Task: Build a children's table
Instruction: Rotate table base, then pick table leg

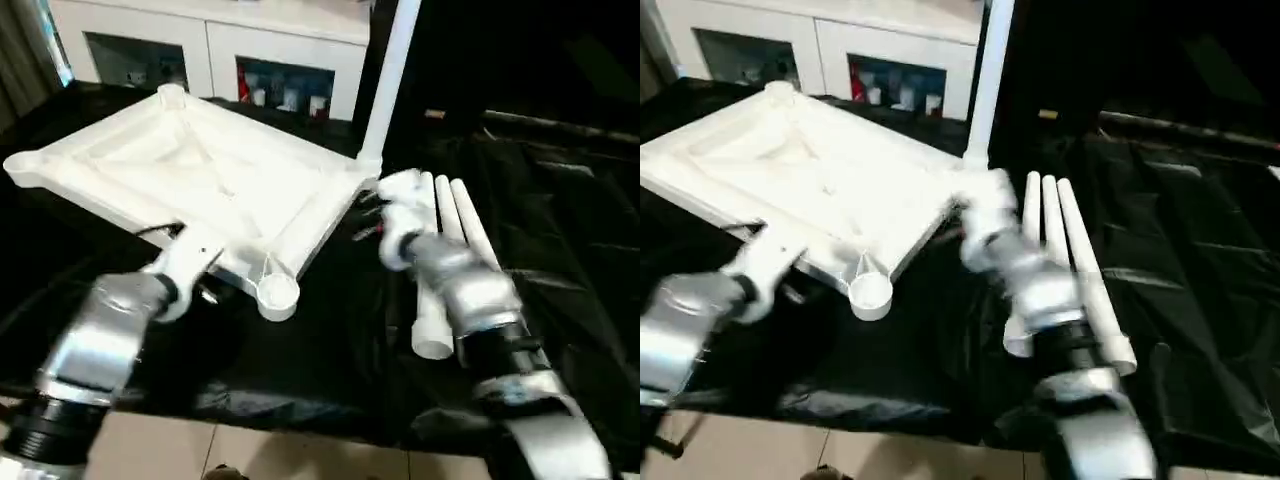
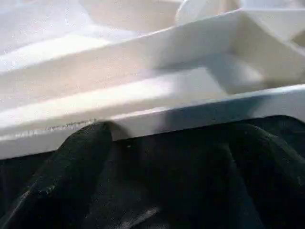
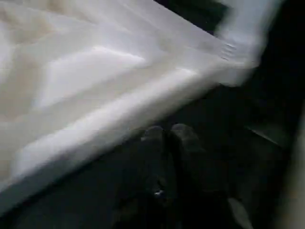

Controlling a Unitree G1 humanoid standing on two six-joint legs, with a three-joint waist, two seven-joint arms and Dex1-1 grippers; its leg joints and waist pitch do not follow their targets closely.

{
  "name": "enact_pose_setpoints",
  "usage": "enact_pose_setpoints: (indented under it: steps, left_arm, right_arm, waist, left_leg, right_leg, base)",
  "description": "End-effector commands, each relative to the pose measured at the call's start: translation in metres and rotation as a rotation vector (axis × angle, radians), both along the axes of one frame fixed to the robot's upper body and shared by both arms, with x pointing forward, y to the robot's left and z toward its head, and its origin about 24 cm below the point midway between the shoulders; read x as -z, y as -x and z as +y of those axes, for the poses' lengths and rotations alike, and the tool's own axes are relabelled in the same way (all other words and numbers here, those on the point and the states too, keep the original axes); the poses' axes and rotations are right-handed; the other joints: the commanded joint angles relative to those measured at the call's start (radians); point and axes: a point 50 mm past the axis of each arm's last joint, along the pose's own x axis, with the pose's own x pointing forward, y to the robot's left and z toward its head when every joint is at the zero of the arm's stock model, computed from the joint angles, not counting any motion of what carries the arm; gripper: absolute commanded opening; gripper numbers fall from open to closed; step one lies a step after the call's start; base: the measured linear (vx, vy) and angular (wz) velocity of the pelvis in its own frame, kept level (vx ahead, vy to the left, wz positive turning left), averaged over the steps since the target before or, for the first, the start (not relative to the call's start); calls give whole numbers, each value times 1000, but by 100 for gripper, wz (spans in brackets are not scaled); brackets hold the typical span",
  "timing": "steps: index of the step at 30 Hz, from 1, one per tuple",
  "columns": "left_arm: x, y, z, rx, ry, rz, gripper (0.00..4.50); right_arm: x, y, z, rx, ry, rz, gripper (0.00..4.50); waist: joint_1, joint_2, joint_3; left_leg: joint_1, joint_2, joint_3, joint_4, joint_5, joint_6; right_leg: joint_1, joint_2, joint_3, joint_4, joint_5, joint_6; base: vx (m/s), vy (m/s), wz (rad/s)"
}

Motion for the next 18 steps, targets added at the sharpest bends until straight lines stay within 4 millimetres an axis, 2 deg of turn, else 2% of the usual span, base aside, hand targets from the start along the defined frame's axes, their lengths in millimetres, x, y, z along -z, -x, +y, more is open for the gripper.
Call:
enact_pose_setpoints:
  steps: [1,2,3,4,7,8,9,10,11,14,16,18]
  left_arm:
    - [-20,0,-18,153,74,-53,450]
    - [-21,0,-19,170,84,-55,450]
    - [-26,1,-26,229,119,-65,450]
    - [-28,2,-29,247,139,-64,450]
    - [-39,7,-51,381,246,-66,450]
    - [-39,7,-51,384,249,-66,450]
    - [-42,10,-60,437,284,-64,450]
    - [-44,11,-65,464,300,-60,450]
    - [-45,12,-68,481,320,-58,450]
    - [-47,15,-73,517,344,-50,450]
    - [-48,16,-76,541,352,-44,450]
    - [-49,17,-78,554,360,-42,450]
  right_arm:
    - [-5,0,-13,98,21,53,63]
    - [-6,0,-15,107,24,58,63]
    - [-10,1,-20,134,34,74,81]
    - [-11,2,-21,144,39,90,88]
    - [-16,7,-29,191,69,177,115]
    - [-16,7,-29,191,70,179,115]
    - [-17,10,-30,210,72,213,136]
    - [-18,12,-31,224,77,230,140]
    - [-19,13,-31,236,73,243,140]
    - [-19,16,-34,262,73,271,178]
    - [-18,19,-37,279,75,297,190]
    - [-16,21,-38,283,72,326,212]
  waist:
    - [-6,38,-73]
    - [-5,37,-73]
    - [-6,34,-72]
    - [-5,36,-71]
    - [-9,34,-68]
    - [-11,24,-67]
    - [-8,30,-67]
    - [-10,22,-66]
    - [-9,24,-66]
    - [-12,25,-68]
    - [-16,20,-68]
    - [-17,24,-68]
  left_leg:
    - [21,29,-11,-71,-197,-71]
    - [21,29,-11,-71,-192,-73]
    - [19,29,-10,-72,-193,-75]
    - [19,29,-10,-71,-198,-78]
    - [19,30,-10,-73,-204,-87]
    - [20,29,-8,-72,-204,-85]
    - [20,29,-7,-71,-203,-87]
    - [19,29,-7,-71,-204,-86]
    - [18,28,-7,-71,-198,-87]
    - [19,28,-7,-71,-194,-90]
    - [17,28,-7,-70,-177,-91]
    - [18,28,-7,-70,-175,-94]
  right_leg:
    - [44,-67,56,-66,-97,-146]
    - [46,-68,56,-65,-94,-151]
    - [48,-68,56,-65,-105,-151]
    - [47,-69,56,-65,-114,-150]
    - [49,-69,57,-67,-147,-136]
    - [48,-68,57,-70,-160,-132]
    - [46,-71,59,-71,-187,-120]
    - [47,-71,59,-72,-198,-115]
    - [47,-72,60,-73,-209,-106]
    - [46,-71,59,-73,-213,-95]
    - [47,-69,58,-71,-204,-87]
    - [46,-69,58,-71,-200,-84]
  base:
    - [0,0,0]
    - [0,0,0]
    - [0,0,0]
    - [0,0,0]
    - [0,0,0]
    - [0,0,0]
    - [0,0,0]
    - [0,0,0]
    - [0,0,0]
    - [0,0,0]
    - [0,0,0]
    - [0,0,0]
